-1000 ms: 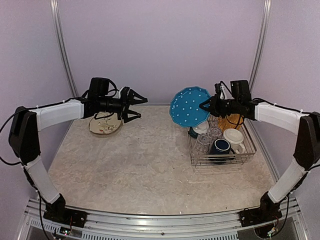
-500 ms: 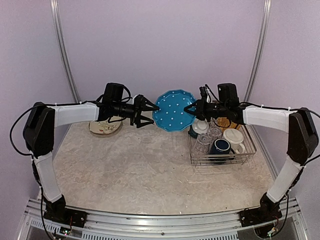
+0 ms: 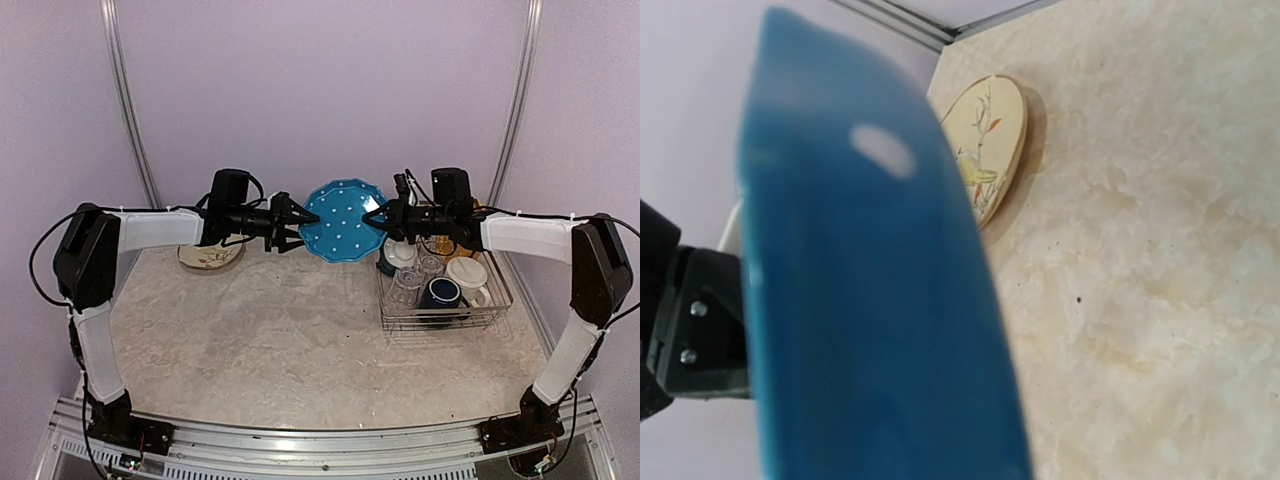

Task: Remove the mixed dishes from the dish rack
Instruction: Pass from the right arm to the left

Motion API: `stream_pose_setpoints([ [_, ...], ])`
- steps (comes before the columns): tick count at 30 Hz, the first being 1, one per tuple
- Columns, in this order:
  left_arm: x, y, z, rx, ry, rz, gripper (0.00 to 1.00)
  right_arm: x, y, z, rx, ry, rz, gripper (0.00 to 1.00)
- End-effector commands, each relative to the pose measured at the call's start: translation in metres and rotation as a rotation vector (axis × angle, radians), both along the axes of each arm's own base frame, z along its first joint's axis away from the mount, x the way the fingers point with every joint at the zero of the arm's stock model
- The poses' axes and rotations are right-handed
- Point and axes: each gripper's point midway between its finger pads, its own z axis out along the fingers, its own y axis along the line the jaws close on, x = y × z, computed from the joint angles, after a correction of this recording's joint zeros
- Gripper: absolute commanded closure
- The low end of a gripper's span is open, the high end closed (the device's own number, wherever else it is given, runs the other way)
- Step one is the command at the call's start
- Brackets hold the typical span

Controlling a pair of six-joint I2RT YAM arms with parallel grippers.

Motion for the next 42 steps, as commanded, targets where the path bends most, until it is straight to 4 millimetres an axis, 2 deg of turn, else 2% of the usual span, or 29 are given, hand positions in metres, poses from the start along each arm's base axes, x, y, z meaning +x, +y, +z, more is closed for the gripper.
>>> stream_pose_setpoints([
  [1,0.003,-0.002,-0.001,-0.018,-0.013,-0.005,0.44,-0.009,0.021,0.048,0.108,-0.134,0.086,1.00],
  [6,0.005,-0.002,0.000,-0.028,-0.027,0.001,0.62,-0.011,0.029,0.045,0.119,-0.119,0.108,1.00],
  [13,0.008,0.009,0.004,-0.040,-0.038,0.029,0.93,-0.011,0.026,0.041,0.095,-0.117,0.097,1.00],
  [15,0.008,0.013,0.006,-0.044,-0.038,0.037,1.00,-0.010,0.026,0.038,0.088,-0.114,0.095,0.96],
  [22,0.008,0.024,0.009,-0.058,-0.031,0.058,1.00,-0.010,0.024,0.033,0.058,-0.114,0.088,0.80],
  [24,0.007,0.027,0.011,-0.057,-0.032,0.064,1.00,-0.009,0.024,0.033,0.051,-0.122,0.084,0.71],
  [28,0.005,0.032,0.014,-0.056,-0.031,0.075,1.00,-0.009,0.023,0.032,0.039,-0.127,0.081,0.44],
  [34,0.005,0.042,0.017,-0.043,-0.035,0.100,1.00,-0.007,0.018,0.025,-0.011,-0.127,0.057,0.18],
  [38,0.011,0.063,0.009,-0.005,-0.028,0.151,1.00,-0.005,0.009,0.024,-0.079,-0.144,0.020,0.08],
  [42,0.019,0.100,0.005,0.049,-0.035,0.234,1.00,-0.002,-0.005,0.025,-0.166,-0.170,-0.030,0.06],
])
